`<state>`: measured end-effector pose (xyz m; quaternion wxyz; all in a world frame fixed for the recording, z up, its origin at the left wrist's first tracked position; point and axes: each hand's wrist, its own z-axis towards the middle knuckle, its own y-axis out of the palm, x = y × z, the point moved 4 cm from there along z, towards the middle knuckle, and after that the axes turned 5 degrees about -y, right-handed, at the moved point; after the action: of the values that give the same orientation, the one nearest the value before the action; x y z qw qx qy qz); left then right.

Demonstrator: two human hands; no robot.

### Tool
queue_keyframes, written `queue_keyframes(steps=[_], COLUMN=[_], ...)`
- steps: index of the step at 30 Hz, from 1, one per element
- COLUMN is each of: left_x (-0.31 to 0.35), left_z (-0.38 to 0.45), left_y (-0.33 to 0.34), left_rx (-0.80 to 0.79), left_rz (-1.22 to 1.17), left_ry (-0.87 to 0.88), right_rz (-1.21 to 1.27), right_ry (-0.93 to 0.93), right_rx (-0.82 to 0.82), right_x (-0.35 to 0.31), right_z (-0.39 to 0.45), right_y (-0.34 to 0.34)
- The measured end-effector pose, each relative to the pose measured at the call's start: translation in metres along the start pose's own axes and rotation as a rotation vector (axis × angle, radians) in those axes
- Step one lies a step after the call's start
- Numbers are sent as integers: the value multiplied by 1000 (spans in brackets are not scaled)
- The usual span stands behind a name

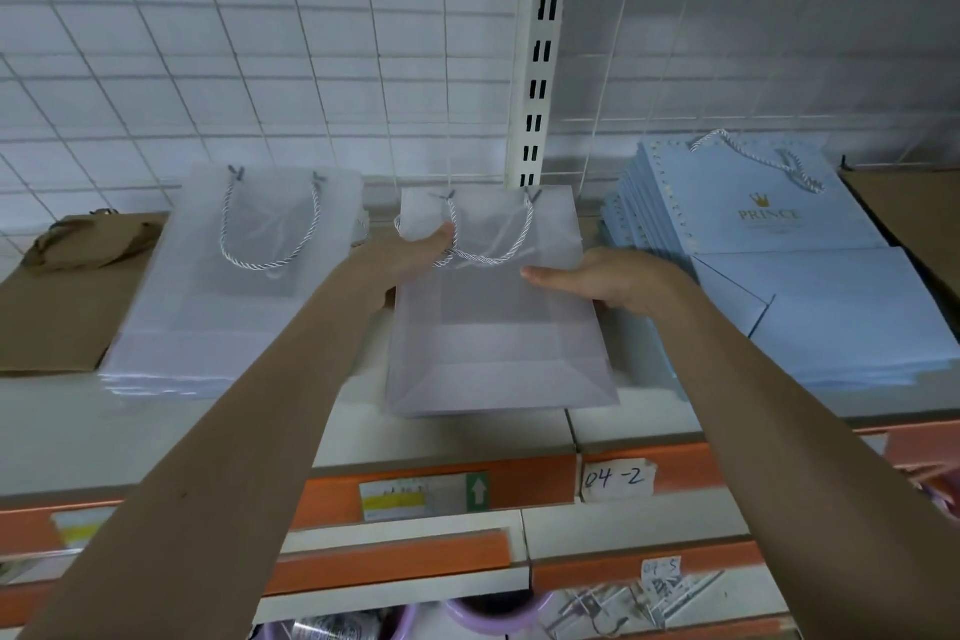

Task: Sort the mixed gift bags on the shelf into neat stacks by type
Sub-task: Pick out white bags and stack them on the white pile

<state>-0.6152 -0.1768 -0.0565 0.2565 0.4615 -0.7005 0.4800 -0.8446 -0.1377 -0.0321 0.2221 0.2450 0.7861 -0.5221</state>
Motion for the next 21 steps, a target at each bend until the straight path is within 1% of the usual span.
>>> queue_keyframes(steps=[2, 4, 7, 10, 13, 15, 17, 19, 21], left_x=[-3, -3, -2, -11, -26, -34, -43, -51, -58], left_z=[8, 5, -22, -53, -89, -111, -124, -127, -126], left_y=[-2, -4, -8, -13, -11, -3, 5, 10, 11], left_rx=[1, -6, 5, 3, -23, -59, -67, -33, 39], left_rz=[25, 33, 91, 219, 436, 455, 492, 571, 613], left_ry=[9, -5, 13, -36, -29, 25, 83, 90, 79], right_rz=[76, 138, 20, -98, -210, -261, -243, -252, -330], right_ry=[9, 12, 27, 25, 13, 8, 4, 8, -4], right_rx=[9, 60, 139, 159, 96, 12, -75, -94, -61], right_x=[0, -1, -3, -4, 8, 17, 24, 26, 24], right_z=[-3, -8, -23, -41, -58, -70, -78, -85, -91], right_y=[2, 2, -3, -6, 0, 12, 25, 33, 37])
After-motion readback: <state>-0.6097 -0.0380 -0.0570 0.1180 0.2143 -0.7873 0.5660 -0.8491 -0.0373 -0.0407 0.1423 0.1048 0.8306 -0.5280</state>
